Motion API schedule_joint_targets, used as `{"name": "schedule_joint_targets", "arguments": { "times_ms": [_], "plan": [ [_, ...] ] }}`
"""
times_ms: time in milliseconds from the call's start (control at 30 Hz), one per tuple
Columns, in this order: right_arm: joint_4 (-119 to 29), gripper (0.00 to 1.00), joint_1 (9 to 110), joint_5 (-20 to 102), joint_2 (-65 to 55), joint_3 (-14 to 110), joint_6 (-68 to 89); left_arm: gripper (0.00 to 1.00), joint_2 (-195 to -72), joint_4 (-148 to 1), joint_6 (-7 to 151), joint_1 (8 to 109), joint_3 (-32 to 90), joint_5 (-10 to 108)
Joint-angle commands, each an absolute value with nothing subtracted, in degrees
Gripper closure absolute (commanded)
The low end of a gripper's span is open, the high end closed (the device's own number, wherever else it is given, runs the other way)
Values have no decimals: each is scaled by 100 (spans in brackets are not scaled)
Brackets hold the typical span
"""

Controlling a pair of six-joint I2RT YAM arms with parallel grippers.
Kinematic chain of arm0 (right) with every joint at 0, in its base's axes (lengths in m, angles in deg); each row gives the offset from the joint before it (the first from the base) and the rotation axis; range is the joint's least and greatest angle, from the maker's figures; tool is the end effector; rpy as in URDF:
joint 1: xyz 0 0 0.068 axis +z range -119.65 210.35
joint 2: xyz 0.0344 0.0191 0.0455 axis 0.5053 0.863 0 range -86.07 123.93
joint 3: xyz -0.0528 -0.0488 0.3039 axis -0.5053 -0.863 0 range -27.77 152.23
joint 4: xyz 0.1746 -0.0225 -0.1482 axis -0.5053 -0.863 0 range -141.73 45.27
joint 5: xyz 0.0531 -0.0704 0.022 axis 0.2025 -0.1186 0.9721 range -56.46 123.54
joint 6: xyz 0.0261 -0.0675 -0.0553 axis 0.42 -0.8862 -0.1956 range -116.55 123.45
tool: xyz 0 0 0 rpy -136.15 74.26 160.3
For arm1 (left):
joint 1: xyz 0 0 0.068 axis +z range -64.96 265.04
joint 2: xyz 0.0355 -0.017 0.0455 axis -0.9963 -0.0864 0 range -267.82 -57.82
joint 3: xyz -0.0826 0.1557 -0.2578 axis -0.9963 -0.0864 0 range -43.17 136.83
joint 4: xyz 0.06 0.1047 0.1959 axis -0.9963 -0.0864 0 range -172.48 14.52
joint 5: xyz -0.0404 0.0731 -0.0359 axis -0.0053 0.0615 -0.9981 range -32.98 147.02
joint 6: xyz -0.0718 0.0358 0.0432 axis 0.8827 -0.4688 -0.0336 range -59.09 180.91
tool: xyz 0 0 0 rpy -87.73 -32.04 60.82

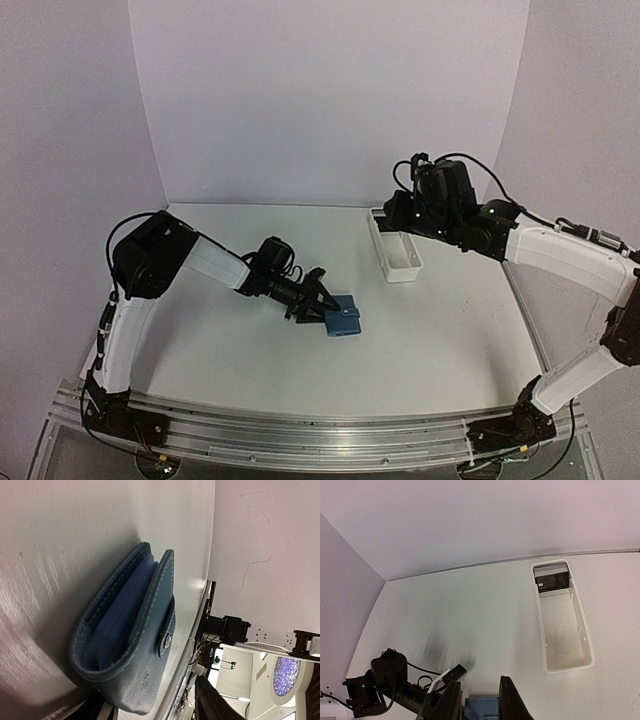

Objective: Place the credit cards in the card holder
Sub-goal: Place the card holder at the center of the board.

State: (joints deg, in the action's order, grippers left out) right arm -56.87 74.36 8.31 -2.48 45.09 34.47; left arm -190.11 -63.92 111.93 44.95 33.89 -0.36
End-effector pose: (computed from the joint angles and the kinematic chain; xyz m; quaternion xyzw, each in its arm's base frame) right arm 0.2693 0.2118 0.3784 0.0280 0.8216 0.1842 0.5388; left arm 0.3229 -0.3618 0.1180 -0.1112 -0.8209 0.5554 0.0736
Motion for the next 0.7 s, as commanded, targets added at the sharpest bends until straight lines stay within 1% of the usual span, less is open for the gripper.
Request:
{"name": "schedule_joint_targets", "arguments": {
  "times_ms": [0, 67, 133, 200, 367, 467, 667],
  "plan": [
    [-5773, 76, 7176, 1195, -567, 4421, 3124, 44, -19262, -8328, 11249, 4490, 3015, 1027],
    [-5809, 74, 6996, 1317, -599, 4330, 3218, 39, -19156, -8564, 11154, 4463, 3137, 1081],
    [-5862, 71, 6827, 1477, -597, 4300, 3259, 37, -19088, -8800, 10989, 4453, 3260, 1135],
    [-6054, 65, 6587, 1691, -519, 4314, 3254, 35, -19029, -9224, 10656, 4461, 3463, 1300],
    [-6396, 58, 6156, 1999, -320, 4284, 3144, 34, -18994, -9394, 10219, 4461, 3688, 1473],
    [-6549, 51, 5777, 2398, -97, 4273, 3095, 36, -19115, -9394, 10049, 4464, 3903, 1596],
    [-6775, 50, 5662, 2457, 172, 4340, 2975, 37, -19299, -9422, 9908, 4461, 4243, 1663]
  ]
}}
